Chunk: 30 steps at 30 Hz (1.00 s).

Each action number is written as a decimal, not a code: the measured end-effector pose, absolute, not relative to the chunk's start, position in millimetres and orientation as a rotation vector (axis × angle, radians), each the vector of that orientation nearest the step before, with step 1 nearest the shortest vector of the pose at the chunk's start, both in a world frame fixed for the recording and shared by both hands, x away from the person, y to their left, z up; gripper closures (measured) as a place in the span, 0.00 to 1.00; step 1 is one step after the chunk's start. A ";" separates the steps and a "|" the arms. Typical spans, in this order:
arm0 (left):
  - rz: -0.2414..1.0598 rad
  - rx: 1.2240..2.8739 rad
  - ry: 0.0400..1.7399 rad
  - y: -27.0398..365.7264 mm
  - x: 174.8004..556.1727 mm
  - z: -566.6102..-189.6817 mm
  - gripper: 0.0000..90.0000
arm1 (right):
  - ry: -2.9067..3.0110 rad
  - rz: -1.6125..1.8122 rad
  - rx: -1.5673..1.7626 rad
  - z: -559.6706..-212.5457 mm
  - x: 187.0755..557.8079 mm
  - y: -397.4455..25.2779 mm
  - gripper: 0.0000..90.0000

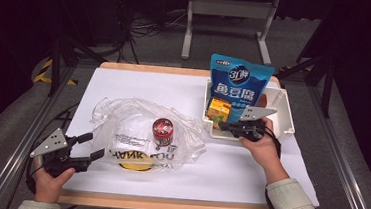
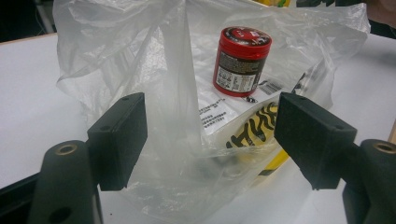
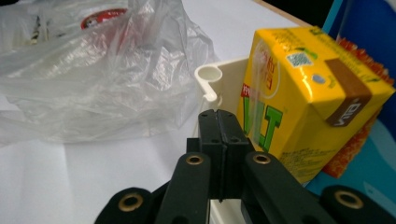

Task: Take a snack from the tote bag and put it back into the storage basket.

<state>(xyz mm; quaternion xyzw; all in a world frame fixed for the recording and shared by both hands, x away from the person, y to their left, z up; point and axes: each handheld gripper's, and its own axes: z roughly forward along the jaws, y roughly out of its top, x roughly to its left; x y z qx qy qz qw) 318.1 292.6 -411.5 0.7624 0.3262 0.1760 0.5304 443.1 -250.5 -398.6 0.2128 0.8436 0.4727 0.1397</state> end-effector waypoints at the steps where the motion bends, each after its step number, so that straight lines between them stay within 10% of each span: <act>1: 0.417 1.812 0.782 292.2 317.7 -411.7 0.29 | 2.443 1.360 0.618 -400.0 443.4 -249.9 1.00; 30: 0.423 1.817 0.783 293.7 315.6 -411.3 0.29 | 2.465 1.155 0.856 -422.7 458.0 -249.8 1.00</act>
